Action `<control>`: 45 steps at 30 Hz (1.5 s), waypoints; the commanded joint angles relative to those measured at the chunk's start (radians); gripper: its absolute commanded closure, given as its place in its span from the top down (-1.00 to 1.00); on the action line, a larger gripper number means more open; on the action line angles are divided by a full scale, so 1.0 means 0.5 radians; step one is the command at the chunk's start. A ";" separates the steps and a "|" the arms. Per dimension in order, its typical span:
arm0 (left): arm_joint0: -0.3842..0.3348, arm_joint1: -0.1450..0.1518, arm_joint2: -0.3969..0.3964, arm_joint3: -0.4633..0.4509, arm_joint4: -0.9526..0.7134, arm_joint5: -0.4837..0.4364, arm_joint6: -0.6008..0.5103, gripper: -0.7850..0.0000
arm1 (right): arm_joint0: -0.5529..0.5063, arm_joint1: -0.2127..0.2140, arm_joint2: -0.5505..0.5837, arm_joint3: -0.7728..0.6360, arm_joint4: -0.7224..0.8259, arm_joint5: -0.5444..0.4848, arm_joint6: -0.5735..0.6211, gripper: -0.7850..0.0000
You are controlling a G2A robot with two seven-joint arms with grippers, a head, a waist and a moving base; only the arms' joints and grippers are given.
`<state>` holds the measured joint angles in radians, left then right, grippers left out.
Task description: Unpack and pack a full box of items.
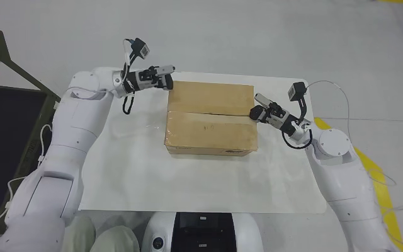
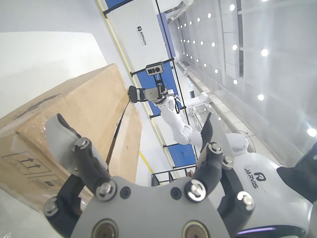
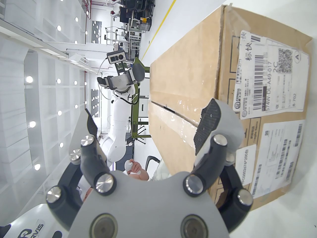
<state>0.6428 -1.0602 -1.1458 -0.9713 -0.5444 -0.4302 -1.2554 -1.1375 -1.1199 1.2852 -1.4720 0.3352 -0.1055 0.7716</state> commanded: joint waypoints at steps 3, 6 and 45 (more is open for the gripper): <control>0.173 0.064 -0.190 -0.235 0.052 0.082 0.120 1.00 | 0.000 0.000 0.000 0.000 0.000 0.000 0.000 1.00; 0.325 0.108 -0.330 -0.422 0.111 0.147 0.215 1.00 | 0.000 0.000 0.000 0.000 0.000 0.000 0.000 1.00; 1.484 0.169 -0.716 -1.429 0.532 0.294 1.250 1.00 | 0.000 0.000 0.000 0.000 0.000 0.000 0.000 1.00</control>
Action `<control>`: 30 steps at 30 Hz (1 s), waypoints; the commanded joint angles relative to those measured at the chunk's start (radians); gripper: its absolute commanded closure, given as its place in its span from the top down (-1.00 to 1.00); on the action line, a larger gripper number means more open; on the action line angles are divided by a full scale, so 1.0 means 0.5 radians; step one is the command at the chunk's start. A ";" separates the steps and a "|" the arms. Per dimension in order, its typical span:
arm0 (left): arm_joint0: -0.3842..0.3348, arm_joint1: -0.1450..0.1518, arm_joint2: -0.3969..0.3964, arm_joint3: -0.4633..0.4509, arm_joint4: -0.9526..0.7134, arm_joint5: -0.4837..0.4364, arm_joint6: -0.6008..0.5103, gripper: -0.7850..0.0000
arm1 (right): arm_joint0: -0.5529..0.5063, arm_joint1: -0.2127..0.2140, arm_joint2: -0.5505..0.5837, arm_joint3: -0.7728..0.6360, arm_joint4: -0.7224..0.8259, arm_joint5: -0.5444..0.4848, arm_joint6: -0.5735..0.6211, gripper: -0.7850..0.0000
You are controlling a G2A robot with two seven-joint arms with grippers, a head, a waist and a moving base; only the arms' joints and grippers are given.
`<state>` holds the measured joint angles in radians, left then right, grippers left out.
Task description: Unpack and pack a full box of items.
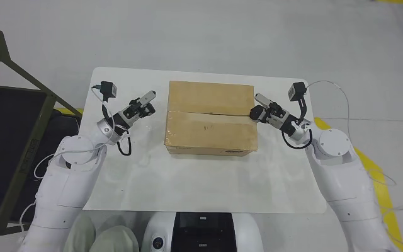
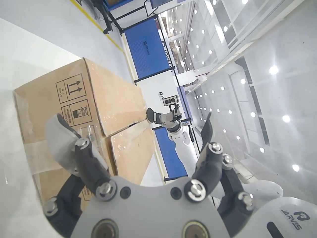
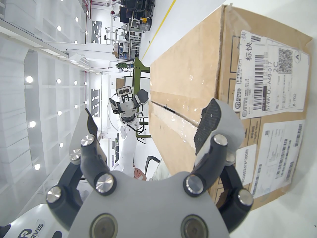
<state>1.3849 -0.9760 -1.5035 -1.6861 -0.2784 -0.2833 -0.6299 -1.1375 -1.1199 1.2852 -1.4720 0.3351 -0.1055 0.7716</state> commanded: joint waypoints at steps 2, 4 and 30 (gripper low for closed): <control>0.000 0.000 0.000 0.000 0.000 0.001 -0.001 1.00 | 0.000 0.000 0.000 0.000 0.000 0.000 0.000 1.00; 0.000 0.000 0.000 0.000 0.000 0.001 -0.001 1.00 | 0.000 0.000 0.000 0.000 0.000 0.000 0.000 1.00; 0.673 -0.103 -0.052 -0.109 -0.094 -0.713 0.974 1.00 | 0.000 0.000 0.000 0.000 0.000 0.000 0.000 1.00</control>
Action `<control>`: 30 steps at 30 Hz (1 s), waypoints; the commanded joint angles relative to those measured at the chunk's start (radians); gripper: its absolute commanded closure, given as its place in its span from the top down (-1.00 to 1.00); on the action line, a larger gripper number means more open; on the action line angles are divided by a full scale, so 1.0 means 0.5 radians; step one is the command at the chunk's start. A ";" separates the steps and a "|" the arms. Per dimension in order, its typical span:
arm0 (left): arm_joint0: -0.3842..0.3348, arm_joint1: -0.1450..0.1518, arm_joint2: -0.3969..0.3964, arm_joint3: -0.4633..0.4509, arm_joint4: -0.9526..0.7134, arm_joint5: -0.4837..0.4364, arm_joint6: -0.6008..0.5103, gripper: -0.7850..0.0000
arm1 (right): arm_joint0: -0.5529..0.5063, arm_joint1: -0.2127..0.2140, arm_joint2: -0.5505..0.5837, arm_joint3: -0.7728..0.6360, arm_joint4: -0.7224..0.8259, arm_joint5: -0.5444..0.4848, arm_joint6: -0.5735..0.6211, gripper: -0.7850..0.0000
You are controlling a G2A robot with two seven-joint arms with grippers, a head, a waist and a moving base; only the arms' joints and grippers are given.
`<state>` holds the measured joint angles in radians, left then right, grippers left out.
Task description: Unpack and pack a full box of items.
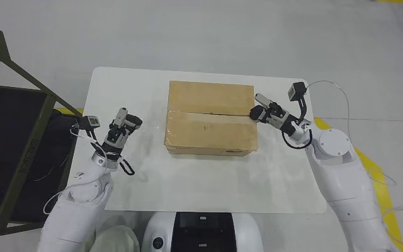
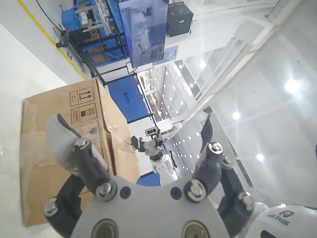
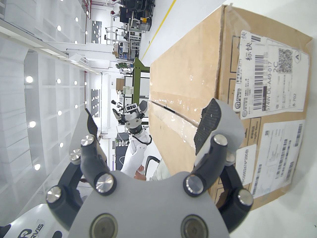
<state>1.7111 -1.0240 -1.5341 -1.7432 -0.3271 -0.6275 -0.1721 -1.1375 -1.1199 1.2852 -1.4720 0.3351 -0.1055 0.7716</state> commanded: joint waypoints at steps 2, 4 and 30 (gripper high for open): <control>0.040 -0.018 0.021 0.015 0.040 -0.067 0.127 1.00 | 0.000 0.000 0.000 0.000 0.000 0.000 0.000 1.00; 0.051 -0.025 0.052 0.022 0.100 -0.039 0.111 1.00 | 0.000 0.000 0.000 0.000 0.000 0.000 0.000 1.00; 0.062 -0.084 0.294 0.134 -0.380 0.104 0.003 1.00 | 0.000 0.000 0.000 0.000 0.000 0.000 0.000 1.00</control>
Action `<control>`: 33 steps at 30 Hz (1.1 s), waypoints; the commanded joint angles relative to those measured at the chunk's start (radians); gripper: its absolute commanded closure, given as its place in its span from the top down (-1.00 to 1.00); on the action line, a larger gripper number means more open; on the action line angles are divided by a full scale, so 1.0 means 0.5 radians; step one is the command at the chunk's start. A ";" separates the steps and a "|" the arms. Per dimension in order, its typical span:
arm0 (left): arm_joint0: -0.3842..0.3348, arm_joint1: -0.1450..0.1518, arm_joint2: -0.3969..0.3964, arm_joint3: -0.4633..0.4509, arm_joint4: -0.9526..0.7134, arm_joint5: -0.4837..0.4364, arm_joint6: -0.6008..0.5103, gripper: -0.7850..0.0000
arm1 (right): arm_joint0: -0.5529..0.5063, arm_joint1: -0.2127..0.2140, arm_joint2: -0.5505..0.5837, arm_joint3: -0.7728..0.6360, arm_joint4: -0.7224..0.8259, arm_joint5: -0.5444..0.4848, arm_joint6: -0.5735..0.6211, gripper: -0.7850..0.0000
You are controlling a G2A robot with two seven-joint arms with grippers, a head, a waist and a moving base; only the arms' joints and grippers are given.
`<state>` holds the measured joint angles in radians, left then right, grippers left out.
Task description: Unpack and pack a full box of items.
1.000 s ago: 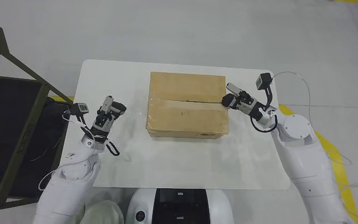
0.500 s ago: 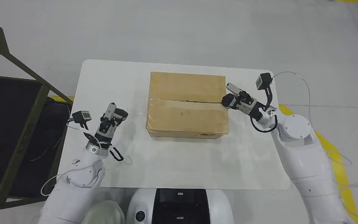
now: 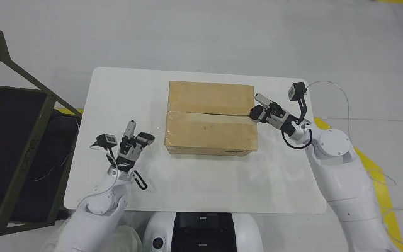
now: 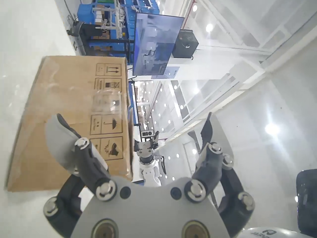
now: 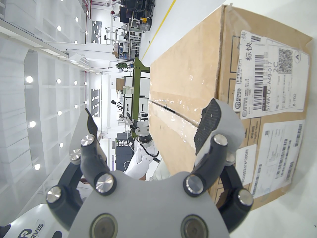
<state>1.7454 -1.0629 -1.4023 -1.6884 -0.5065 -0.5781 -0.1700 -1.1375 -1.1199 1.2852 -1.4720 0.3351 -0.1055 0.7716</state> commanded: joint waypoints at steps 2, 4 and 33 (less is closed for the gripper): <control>-0.031 -0.017 0.080 0.071 -0.046 0.019 -0.033 1.00 | 0.000 0.000 0.000 0.000 0.000 0.000 0.000 1.00; -0.061 -0.027 0.113 0.105 -0.069 0.029 -0.061 1.00 | 0.000 0.000 0.000 0.000 0.000 0.000 0.000 1.00; -0.462 -0.146 0.293 0.451 -0.079 0.169 -0.010 1.00 | 0.000 0.000 0.000 0.000 0.000 0.000 0.000 1.00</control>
<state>1.5243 -1.1333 -1.2580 -1.4716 -0.5445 -0.4931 -0.1791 -1.1375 -1.1199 1.2852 -1.4720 0.3351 -0.1055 0.7716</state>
